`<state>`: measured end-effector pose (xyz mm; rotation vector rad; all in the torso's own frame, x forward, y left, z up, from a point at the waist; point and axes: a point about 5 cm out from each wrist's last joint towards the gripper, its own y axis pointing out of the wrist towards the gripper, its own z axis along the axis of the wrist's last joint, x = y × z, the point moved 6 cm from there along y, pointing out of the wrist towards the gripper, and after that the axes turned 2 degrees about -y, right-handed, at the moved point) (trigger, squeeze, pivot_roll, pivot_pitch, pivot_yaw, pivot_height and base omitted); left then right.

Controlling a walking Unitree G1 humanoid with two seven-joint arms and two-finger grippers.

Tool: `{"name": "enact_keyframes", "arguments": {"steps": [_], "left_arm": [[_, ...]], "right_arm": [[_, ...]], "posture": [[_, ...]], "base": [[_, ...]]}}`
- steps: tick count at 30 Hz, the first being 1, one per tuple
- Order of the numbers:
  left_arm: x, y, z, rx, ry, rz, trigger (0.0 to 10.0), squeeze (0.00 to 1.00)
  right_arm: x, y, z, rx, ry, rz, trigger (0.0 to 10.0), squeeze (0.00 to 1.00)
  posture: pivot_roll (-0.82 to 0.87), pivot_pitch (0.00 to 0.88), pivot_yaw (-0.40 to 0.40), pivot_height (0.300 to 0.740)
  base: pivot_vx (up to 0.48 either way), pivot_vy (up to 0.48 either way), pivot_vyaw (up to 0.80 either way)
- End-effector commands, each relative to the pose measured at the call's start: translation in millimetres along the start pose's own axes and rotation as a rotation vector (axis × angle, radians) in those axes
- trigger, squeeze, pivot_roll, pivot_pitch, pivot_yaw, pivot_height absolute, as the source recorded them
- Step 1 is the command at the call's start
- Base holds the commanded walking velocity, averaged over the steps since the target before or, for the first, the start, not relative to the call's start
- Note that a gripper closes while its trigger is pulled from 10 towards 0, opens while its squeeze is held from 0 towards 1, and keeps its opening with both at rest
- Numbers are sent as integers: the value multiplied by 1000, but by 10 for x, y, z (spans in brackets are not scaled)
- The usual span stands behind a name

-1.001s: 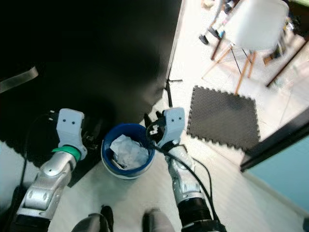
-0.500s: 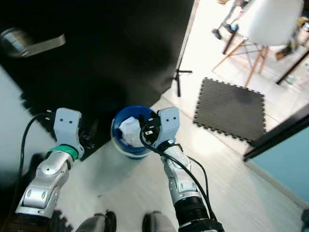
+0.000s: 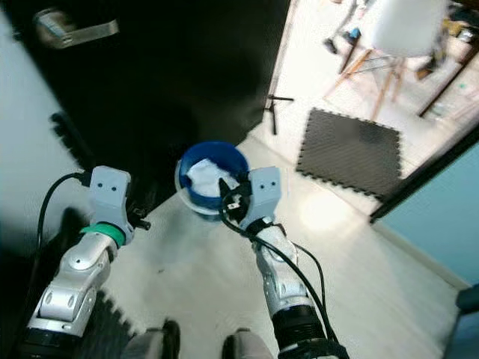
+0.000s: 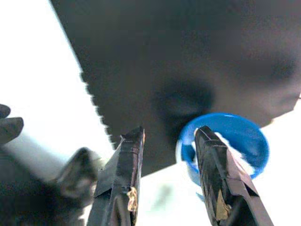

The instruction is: Clean up the room

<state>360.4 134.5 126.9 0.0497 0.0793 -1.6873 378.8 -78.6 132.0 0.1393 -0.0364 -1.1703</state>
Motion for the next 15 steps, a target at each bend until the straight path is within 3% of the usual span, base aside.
{"name": "enact_keyframes", "arguments": {"steps": [1, 15], "left_arm": [[73, -14, -86, -28, 4, -20, 10000, 0], [96, -3, -91, -26, 4, -27, 10000, 0]], "right_arm": [[74, -78, -124, -43, 1, -22, 10000, 0], [93, -76, -134, -49, -2, -22, 10000, 0]], "posture": [[-36, 110, 26, 740], [-39, 98, 24, 740]], "base": [[-345, 0, 0], [-346, 0, 0]]}}
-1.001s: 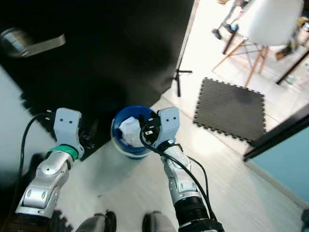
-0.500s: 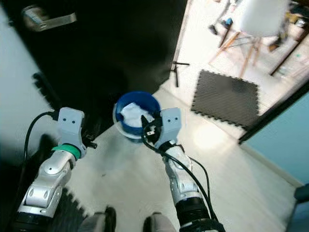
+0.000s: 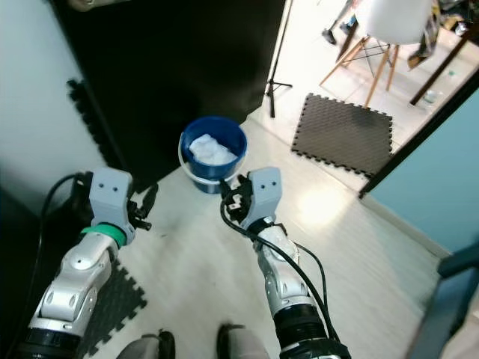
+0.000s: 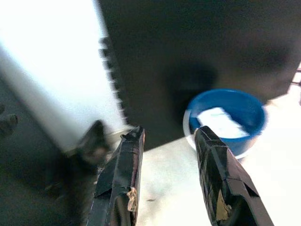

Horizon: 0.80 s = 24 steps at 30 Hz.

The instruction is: Clean up the room

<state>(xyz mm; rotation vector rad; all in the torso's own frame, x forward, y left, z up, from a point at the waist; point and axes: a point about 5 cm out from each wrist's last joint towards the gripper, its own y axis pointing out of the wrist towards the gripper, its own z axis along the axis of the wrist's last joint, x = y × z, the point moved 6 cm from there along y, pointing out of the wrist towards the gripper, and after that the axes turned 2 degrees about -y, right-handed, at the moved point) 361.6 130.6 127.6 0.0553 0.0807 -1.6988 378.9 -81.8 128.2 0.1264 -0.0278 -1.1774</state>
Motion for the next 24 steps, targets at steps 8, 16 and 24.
{"name": "enact_keyframes", "arguments": {"steps": [8, 16, 24], "left_arm": [[70, -9, -109, -36, -4, -16, 10000, 0], [97, 5, -168, -82, -33, -10, 10000, 0], [141, 5, -165, -86, -41, -25, 10000, 0]], "right_arm": [[63, -53, -113, -42, 1, -13, 10000, 0], [78, -49, -126, -48, 21, -23, 10000, 0], [77, -58, -136, -50, 23, -24, 10000, 0]], "posture": [[-39, 96, 24, 740], [-41, 95, 27, 740], [-41, 100, 30, 740]], "base": [[0, 0, -363], [0, 0, -800], [0, 0, -800]]}}
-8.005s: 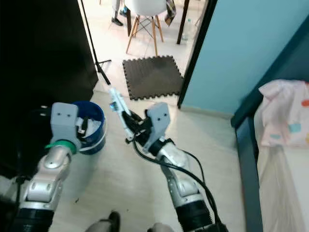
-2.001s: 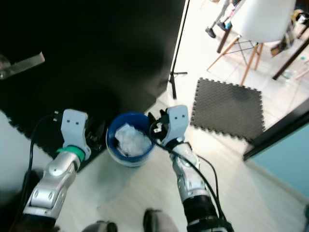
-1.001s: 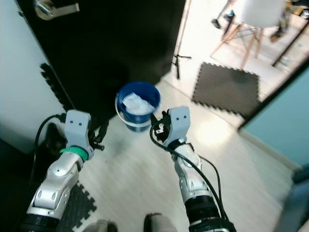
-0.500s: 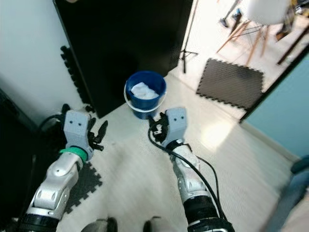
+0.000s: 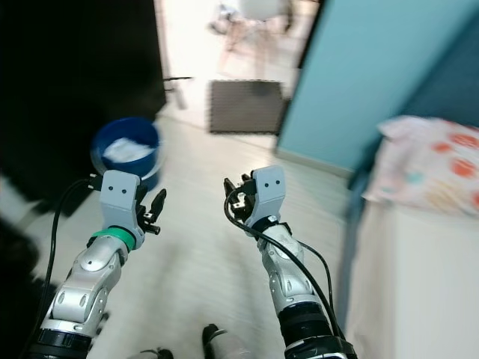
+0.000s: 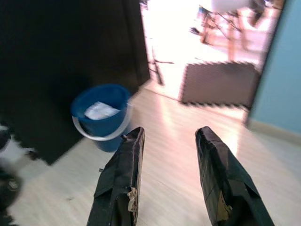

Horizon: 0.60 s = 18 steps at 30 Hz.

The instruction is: Clean up the room

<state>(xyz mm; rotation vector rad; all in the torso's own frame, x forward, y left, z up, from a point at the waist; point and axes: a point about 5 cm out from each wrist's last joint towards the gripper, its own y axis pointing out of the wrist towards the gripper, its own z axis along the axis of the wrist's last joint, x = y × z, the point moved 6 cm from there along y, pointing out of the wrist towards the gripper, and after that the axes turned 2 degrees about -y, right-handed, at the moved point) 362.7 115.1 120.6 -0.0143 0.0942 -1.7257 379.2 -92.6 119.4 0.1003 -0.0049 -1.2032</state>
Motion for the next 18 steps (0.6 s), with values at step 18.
{"name": "enact_keyframes", "arguments": {"steps": [18], "left_arm": [[6, -17, -81, -34, 7, -18, 10000, 0]], "right_arm": [[-34, -3, -63, -19, 29, -4, 10000, 0]], "posture": [[-40, 102, 38, 740]], "base": [[0, 0, -800]]}}
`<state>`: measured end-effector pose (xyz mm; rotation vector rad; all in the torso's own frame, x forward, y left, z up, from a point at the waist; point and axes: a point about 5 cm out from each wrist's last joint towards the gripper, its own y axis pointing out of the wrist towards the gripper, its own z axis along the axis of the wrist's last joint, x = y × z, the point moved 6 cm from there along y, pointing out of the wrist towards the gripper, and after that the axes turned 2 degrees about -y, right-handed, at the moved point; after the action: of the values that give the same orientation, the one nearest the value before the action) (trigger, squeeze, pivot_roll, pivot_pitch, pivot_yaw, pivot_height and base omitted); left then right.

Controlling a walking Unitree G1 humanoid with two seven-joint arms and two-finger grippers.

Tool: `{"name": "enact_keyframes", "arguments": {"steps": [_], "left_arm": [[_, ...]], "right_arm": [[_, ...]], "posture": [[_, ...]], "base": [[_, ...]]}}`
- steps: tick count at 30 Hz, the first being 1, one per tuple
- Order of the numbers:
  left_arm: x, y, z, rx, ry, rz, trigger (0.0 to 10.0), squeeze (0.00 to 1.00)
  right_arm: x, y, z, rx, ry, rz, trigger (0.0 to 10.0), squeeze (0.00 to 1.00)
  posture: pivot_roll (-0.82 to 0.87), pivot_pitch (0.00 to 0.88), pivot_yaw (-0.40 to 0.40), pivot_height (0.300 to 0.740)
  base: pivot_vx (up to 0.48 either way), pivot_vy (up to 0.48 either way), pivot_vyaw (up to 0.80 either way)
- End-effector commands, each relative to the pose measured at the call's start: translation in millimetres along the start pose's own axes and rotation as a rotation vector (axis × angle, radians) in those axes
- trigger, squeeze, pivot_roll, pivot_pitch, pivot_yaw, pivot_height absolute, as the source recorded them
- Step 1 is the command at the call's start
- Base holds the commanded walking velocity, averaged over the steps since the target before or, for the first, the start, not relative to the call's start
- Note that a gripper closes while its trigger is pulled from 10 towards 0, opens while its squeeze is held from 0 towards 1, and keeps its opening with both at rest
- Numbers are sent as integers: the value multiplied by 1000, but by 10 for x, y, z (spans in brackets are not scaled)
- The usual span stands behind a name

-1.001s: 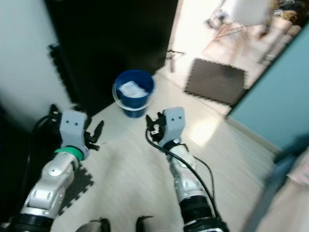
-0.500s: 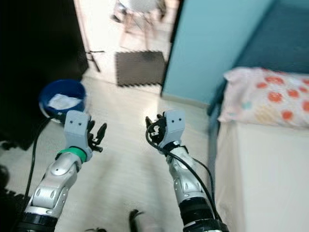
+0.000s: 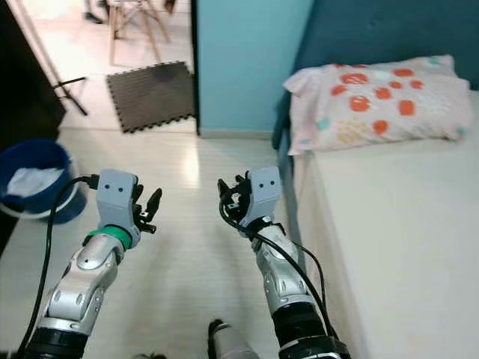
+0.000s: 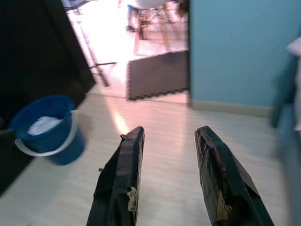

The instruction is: Clean up the room

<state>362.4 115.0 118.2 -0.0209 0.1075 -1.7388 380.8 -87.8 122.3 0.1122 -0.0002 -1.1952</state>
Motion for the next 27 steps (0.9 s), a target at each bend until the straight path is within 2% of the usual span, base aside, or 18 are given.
{"name": "enact_keyframes", "arguments": {"steps": [1, 27], "left_arm": [[7, -15, -56, -22, 3, -5, 10000, 0], [17, -8, -59, -30, -7, -12, 10000, 0]], "right_arm": [[8, -37, -88, -25, 19, -12, 10000, 0], [21, -28, -89, -25, 20, -18, 10000, 0]], "posture": [[-40, 102, 38, 740], [-41, 99, 40, 740]], "base": [[0, 0, -800], [0, 0, -800]]}}
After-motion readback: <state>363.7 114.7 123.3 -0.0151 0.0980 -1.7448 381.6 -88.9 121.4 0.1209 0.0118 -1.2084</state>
